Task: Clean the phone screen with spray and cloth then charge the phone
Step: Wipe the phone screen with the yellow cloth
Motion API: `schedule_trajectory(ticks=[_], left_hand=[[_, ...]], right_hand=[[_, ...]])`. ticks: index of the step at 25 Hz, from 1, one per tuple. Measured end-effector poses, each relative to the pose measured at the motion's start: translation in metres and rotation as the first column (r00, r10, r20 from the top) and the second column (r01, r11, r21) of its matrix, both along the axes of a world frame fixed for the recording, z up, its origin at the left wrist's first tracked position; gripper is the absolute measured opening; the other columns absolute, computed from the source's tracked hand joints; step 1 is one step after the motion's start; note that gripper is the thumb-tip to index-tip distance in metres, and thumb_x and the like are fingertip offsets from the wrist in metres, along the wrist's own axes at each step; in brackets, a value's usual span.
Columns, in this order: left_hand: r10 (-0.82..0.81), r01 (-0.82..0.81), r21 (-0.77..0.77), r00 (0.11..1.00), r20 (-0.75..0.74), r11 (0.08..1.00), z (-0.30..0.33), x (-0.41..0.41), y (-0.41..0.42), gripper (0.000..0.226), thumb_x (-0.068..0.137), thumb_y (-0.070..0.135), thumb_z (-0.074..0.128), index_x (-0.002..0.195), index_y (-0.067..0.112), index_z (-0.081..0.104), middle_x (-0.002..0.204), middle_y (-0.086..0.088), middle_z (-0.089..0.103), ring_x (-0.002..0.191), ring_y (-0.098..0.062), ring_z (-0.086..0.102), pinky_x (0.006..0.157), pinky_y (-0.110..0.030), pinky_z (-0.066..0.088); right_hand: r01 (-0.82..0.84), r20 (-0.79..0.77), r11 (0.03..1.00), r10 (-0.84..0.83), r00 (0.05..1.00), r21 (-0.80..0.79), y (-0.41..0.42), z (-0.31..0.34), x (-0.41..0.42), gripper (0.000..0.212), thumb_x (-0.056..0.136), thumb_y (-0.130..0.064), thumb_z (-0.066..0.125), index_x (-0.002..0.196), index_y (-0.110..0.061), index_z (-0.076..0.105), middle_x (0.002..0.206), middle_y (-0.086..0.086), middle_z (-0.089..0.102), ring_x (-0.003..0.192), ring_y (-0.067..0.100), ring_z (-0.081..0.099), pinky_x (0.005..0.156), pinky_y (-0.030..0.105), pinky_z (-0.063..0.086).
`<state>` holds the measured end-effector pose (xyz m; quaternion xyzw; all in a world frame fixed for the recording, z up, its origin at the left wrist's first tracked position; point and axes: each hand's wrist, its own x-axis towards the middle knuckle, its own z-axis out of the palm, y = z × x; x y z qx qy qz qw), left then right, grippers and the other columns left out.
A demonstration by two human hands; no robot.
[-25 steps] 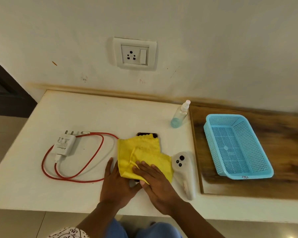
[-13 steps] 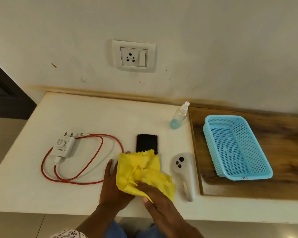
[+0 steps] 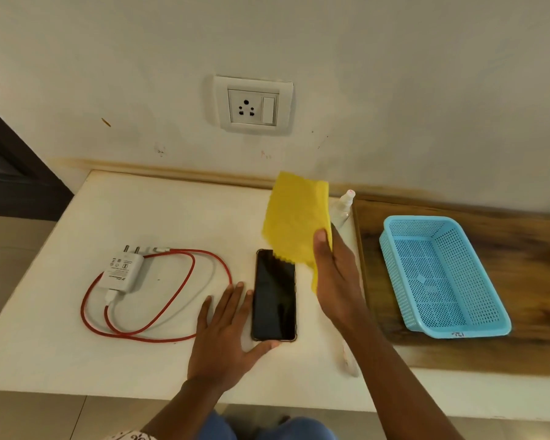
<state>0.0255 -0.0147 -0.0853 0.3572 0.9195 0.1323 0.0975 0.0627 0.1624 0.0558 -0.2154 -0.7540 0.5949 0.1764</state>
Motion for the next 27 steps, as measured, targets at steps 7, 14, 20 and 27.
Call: schedule_trajectory(ticks=[7,14,20,27], left_hand=[[0.007,-0.007,0.017,1.0,-0.003,1.0,0.001,0.0,0.001,0.092,0.075,0.083,0.036,0.142,0.02,0.034,0.15,-0.003,0.035,0.139,-0.02,0.03,0.115,-0.045,0.017],[0.007,-0.006,0.028,1.0,-0.026,1.0,0.002,0.001,0.002,0.091,0.075,0.082,0.038,0.141,0.019,0.037,0.149,-0.004,0.038,0.138,-0.019,0.032,0.113,-0.049,0.024],[-0.006,0.016,0.127,0.997,-0.082,0.992,0.004,0.002,0.001,0.079,0.08,0.076,0.032,0.131,0.018,0.051,0.135,-0.004,0.054,0.129,-0.021,0.046,0.112,-0.048,0.023],[-0.009,0.048,0.249,0.987,-0.158,0.967,0.005,0.002,0.0,0.06,0.075,0.059,0.049,0.123,0.022,0.052,0.119,-0.006,0.066,0.114,-0.026,0.059,0.107,-0.047,0.025]], right_hand=[[-0.521,0.489,0.601,0.235,0.84,0.606,0.002,-0.095,-0.053,0.044,0.099,-0.029,0.03,0.142,-0.023,0.026,0.156,0.005,0.017,0.145,0.024,0.01,0.116,0.038,0.01],[-0.51,0.458,0.581,0.25,0.853,0.634,-0.011,-0.125,-0.027,0.045,0.099,-0.032,0.027,0.143,-0.028,0.022,0.157,-0.002,0.011,0.145,0.016,0.001,0.116,0.034,-0.002],[-0.531,0.439,0.678,0.327,0.837,0.508,-0.034,-0.115,0.011,0.044,0.099,-0.035,0.022,0.143,-0.034,0.017,0.152,-0.019,0.006,0.14,-0.002,-0.01,0.115,0.022,-0.011],[-0.52,0.432,0.768,0.352,0.831,0.374,-0.057,-0.106,0.04,0.043,0.099,-0.036,0.022,0.14,-0.041,0.012,0.151,-0.023,0.01,0.139,-0.01,-0.004,0.115,0.015,-0.01]])
